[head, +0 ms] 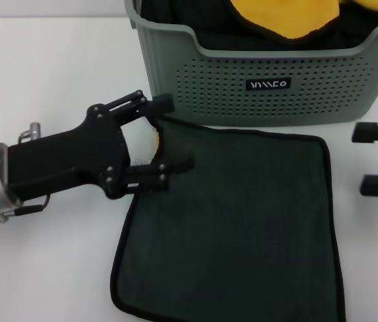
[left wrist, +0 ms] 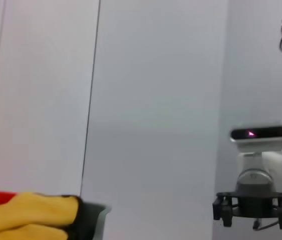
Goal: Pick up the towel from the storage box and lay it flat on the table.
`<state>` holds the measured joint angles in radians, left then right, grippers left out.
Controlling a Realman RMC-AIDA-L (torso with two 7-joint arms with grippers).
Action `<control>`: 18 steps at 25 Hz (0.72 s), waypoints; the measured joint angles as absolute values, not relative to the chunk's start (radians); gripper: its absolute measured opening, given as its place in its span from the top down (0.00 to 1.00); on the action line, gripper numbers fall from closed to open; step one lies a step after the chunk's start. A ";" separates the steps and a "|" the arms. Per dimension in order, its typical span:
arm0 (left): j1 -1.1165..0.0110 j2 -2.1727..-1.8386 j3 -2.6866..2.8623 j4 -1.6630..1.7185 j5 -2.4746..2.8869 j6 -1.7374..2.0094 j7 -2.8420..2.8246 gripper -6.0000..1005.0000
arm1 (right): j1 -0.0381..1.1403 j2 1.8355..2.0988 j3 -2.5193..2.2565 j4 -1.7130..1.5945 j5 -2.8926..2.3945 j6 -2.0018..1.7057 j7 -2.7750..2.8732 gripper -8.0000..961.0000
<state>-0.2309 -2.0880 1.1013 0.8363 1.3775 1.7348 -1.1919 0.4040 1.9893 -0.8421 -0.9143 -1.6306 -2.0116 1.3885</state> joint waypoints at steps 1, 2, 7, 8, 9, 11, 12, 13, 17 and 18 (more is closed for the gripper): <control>-0.228 -2.088 1.101 0.836 1.374 1.743 -1.188 0.12 | 0.404 1.989 -0.831 -0.914 -1.630 -2.035 1.379 0.33; -0.227 -2.087 1.101 0.836 1.372 1.752 -1.185 0.12 | 0.403 1.990 -0.821 -0.913 -1.629 -2.054 1.372 0.33; -0.233 -2.086 1.100 0.823 1.372 1.763 -1.184 0.12 | 0.406 1.994 -0.804 -0.875 -1.631 -2.075 1.293 0.33; -0.233 -2.086 1.100 0.823 1.372 1.763 -1.184 0.12 | 0.408 1.996 -0.804 -0.863 -1.632 -2.074 1.274 0.33; -0.236 -2.085 1.100 0.816 1.372 1.764 -1.187 0.12 | 0.410 1.997 -0.804 -0.853 -1.632 -2.074 1.260 0.33; -0.237 -2.083 1.098 0.803 1.372 1.764 -1.193 0.12 | 0.413 1.998 -0.804 -0.846 -1.633 -2.074 1.254 0.33; -0.237 -2.082 1.095 0.795 1.372 1.764 -1.193 0.12 | 0.414 1.998 -0.804 -0.846 -1.632 -2.074 1.254 0.33; -0.238 -2.081 1.094 0.790 1.372 1.765 -1.193 0.12 | 0.414 1.998 -0.804 -0.845 -1.631 -2.074 1.255 0.33; -0.247 -2.080 1.086 0.769 1.372 1.775 -1.188 0.12 | 0.415 1.998 -0.804 -0.843 -1.630 -2.074 1.255 0.33; -0.248 -2.080 1.086 0.769 1.372 1.776 -1.186 0.12 | 0.415 1.999 -0.804 -0.843 -1.630 -2.074 1.255 0.33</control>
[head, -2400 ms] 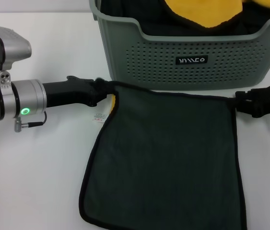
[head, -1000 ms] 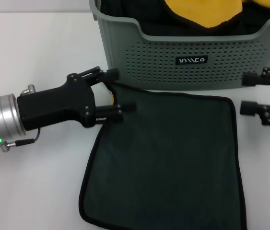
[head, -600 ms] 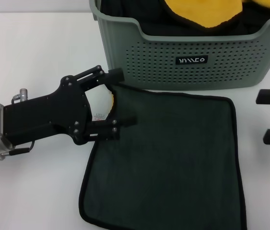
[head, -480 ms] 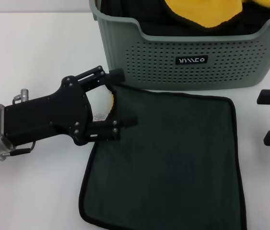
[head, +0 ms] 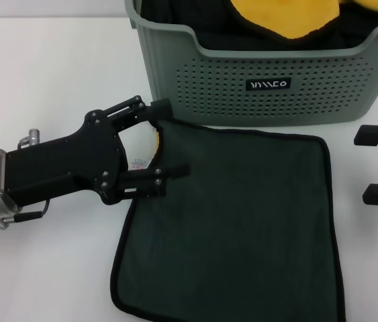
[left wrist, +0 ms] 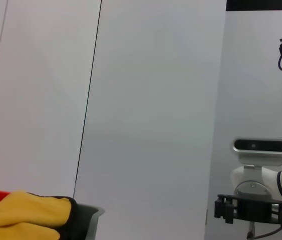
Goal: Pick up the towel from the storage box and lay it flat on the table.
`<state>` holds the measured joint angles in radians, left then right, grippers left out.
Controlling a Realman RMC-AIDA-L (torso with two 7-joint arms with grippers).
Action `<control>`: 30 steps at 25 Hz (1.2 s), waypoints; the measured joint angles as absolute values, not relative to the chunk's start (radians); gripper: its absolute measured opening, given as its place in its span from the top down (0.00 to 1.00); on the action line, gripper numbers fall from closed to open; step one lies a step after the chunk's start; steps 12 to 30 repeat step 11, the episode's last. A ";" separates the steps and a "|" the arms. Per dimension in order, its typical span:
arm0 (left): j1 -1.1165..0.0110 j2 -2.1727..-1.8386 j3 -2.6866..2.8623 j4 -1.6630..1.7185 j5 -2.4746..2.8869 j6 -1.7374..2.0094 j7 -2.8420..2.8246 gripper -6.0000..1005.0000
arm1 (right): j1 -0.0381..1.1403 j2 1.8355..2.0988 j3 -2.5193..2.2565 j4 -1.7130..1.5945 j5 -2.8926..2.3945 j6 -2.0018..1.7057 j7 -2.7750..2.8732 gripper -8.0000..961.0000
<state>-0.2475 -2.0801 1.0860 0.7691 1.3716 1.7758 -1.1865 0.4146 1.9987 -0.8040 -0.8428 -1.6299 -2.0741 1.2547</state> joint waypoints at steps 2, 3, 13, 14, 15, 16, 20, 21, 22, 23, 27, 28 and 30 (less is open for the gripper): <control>-0.247 -2.080 1.086 0.769 1.372 1.776 -1.179 0.12 | 0.415 2.000 -0.806 -0.842 -1.630 -2.074 1.255 0.33; -0.246 -2.081 1.086 0.768 1.372 1.777 -1.173 0.12 | 0.415 2.001 -0.807 -0.842 -1.630 -2.074 1.255 0.33; -0.254 -2.082 1.085 0.759 1.375 1.779 -1.157 0.12 | 0.405 2.006 -0.804 -0.821 -1.626 -2.065 1.252 0.33; -0.254 -2.082 1.085 0.759 1.375 1.779 -1.157 0.12 | 0.405 2.006 -0.804 -0.821 -1.626 -2.065 1.252 0.33; -0.254 -2.082 1.085 0.759 1.375 1.779 -1.157 0.12 | 0.405 2.006 -0.804 -0.821 -1.626 -2.065 1.252 0.33; -0.254 -2.082 1.085 0.759 1.375 1.779 -1.157 0.12 | 0.405 2.006 -0.804 -0.821 -1.626 -2.065 1.252 0.33; -0.254 -2.082 1.085 0.759 1.375 1.779 -1.157 0.12 | 0.405 2.006 -0.804 -0.821 -1.626 -2.065 1.252 0.33; -0.254 -2.082 1.085 0.759 1.375 1.779 -1.157 0.12 | 0.405 2.006 -0.804 -0.821 -1.626 -2.065 1.252 0.33; -0.254 -2.082 1.085 0.759 1.375 1.779 -1.157 0.12 | 0.405 2.006 -0.804 -0.821 -1.626 -2.065 1.252 0.33; -0.254 -2.082 1.085 0.759 1.375 1.779 -1.157 0.12 | 0.405 2.006 -0.804 -0.821 -1.626 -2.065 1.252 0.33; -0.254 -2.082 1.085 0.759 1.375 1.779 -1.157 0.12 | 0.405 2.006 -0.804 -0.821 -1.626 -2.065 1.252 0.33; -0.254 -2.082 1.085 0.759 1.375 1.779 -1.157 0.12 | 0.405 2.006 -0.804 -0.821 -1.626 -2.065 1.252 0.33; -0.254 -2.082 1.085 0.759 1.375 1.779 -1.157 0.12 | 0.405 2.006 -0.804 -0.821 -1.626 -2.065 1.252 0.33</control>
